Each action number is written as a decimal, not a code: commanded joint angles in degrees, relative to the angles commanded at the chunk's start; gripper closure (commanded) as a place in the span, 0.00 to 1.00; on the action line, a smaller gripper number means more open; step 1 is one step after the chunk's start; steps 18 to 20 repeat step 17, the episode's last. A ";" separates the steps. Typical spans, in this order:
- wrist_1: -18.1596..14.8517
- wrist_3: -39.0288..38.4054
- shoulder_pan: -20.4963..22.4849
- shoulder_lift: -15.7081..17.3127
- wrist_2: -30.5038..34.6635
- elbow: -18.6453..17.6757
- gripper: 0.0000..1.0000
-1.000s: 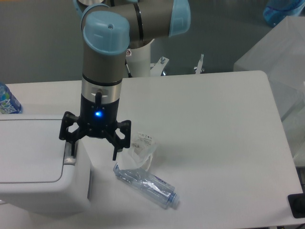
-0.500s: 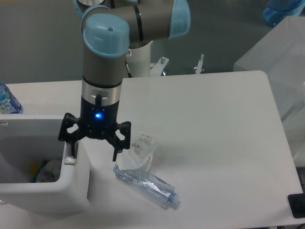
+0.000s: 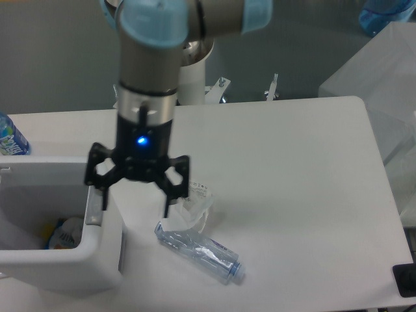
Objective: Open the trash can
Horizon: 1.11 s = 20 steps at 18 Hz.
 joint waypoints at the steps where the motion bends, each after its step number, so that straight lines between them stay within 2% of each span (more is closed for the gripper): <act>1: 0.09 2.80 0.79 -0.17 0.35 -0.09 0.00; 3: -0.43 8.87 1.32 -0.35 1.58 -0.96 0.00; 5: -0.52 13.88 3.60 -0.09 3.33 -2.54 0.00; 13: -3.24 27.95 5.81 0.00 8.52 -4.57 0.00; 20: -3.24 28.58 5.90 -0.09 8.79 -4.40 0.00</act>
